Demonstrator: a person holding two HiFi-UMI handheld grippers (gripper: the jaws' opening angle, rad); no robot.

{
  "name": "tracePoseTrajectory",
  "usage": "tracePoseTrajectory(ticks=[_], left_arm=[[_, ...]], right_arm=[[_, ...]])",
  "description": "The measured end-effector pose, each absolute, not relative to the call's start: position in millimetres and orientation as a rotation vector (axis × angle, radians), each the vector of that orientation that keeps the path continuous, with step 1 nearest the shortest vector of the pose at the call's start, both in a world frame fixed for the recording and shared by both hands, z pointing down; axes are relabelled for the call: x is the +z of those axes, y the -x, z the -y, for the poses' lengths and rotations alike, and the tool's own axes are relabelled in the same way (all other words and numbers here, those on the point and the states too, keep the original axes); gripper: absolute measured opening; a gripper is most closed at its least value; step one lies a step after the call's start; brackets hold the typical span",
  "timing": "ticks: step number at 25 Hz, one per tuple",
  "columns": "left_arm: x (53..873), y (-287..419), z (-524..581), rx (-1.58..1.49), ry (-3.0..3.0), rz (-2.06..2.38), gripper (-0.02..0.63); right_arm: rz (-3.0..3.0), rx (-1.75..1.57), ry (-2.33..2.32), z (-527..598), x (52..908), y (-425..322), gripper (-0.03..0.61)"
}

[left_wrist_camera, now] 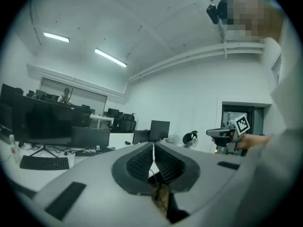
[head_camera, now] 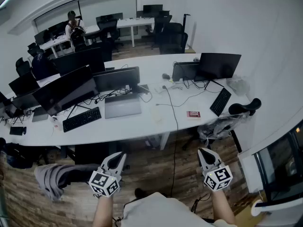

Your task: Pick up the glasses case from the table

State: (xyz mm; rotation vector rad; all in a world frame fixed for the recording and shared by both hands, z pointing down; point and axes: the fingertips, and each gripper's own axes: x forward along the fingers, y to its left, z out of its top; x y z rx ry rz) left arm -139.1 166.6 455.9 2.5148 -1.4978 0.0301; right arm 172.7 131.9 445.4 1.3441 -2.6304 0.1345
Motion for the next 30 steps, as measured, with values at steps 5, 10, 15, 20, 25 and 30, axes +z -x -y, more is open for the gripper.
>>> tracePoseTrajectory(ticks=[5,10,15,20,25,30], left_arm=[[457,144,-170,0.026,-2.511,1.496,0.014],[461,151,-171,0.021,-2.509,1.491,0.014],[464,162,-172,0.021,-2.509,1.475,0.013],[469,183,-169,0.027,-2.504,1.467,0.014],[478,205,-166,0.035,-2.511,1.441,0.014],[487,221,-164,0.048,-2.516,1.407,0.014]], right_arm=[[2.628,0.124,-1.347,-135,443,-169,-0.005],[2.621,0.124,-1.361,-135,443,-162,-0.005],[2.604,0.172,-1.394,-132,448,-153,-0.005],[2.601,0.186,-1.419,-127,450,-134,-0.005],[2.587,0.165,-1.44,-125,451,-112,-0.005],[2.572,0.167,-1.468,-127,455,-94,-0.005]])
